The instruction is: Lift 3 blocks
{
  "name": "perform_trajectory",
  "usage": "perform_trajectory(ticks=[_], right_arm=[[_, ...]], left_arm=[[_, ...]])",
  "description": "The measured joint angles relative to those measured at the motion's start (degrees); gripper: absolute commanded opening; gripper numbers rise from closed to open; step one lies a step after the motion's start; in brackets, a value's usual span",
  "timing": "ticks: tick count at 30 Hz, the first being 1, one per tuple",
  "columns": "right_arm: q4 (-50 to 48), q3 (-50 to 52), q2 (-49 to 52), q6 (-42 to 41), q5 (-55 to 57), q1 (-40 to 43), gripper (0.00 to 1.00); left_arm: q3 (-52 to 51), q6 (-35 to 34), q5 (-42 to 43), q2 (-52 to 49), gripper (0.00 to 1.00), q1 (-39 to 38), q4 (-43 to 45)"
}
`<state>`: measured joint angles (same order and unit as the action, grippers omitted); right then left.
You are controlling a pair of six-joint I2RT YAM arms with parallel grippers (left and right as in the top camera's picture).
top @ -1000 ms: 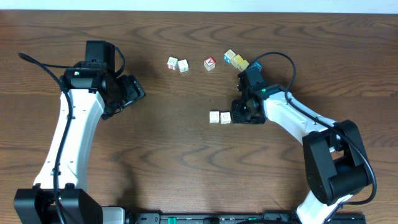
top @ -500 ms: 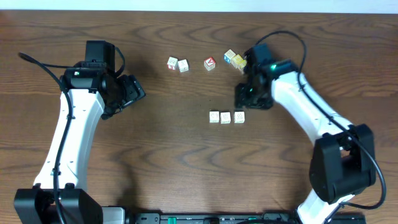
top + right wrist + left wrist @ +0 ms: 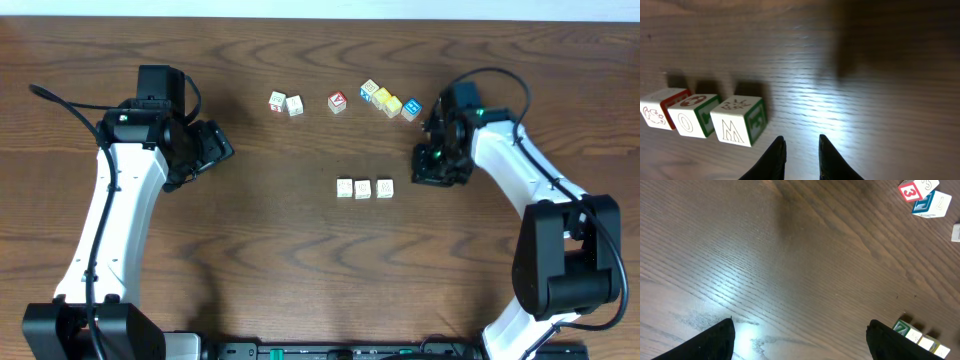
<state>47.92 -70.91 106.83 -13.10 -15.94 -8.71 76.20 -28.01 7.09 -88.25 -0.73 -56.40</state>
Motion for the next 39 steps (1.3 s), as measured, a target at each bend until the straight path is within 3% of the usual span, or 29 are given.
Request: perform_trajectory(ticks=[5, 7, 10, 15, 16, 20, 29, 39], right_arm=[[-3.98, 3.67, 0.00, -0.31, -2.67, -0.04, 0.18], [-4.79, 4.15, 0.00, -0.68, -3.10, -0.04, 0.10], [-7.15, 4.61, 0.00, -2.29, -3.69, -0.04, 0.05], [-9.92, 6.19, 0.00, -4.55, -3.56, -0.09, 0.02], [-10.01, 6.67, 0.00, -5.01, -3.30, -0.09, 0.02], [-10.29, 7.52, 0.00, -6.23, -2.54, -0.09, 0.01], [-11.23, 7.58, 0.00, -7.32, -2.51, -0.11, 0.01], [-11.78, 7.61, 0.00, -8.39, -2.67, -1.90, 0.01]], left_arm=[[0.00, 0.00, 0.00, 0.00, 0.84, -0.02, 0.11], [0.00, 0.00, 0.02, 0.00, 0.84, -0.02, 0.11], [0.00, -0.22, 0.33, 0.00, 0.84, -0.02, 0.11], [-0.33, 2.58, 6.34, 0.00, 0.82, -1.18, 0.09], [-0.83, 3.08, 7.61, 0.00, 0.71, -1.95, 0.07], [-5.77, 4.59, 11.06, -0.07, 0.08, -6.03, 2.14], [-19.91, 2.08, 19.74, -1.88, 0.07, -12.00, 25.07], [-22.53, -2.69, 24.35, -11.21, 0.07, -14.64, 38.36]])
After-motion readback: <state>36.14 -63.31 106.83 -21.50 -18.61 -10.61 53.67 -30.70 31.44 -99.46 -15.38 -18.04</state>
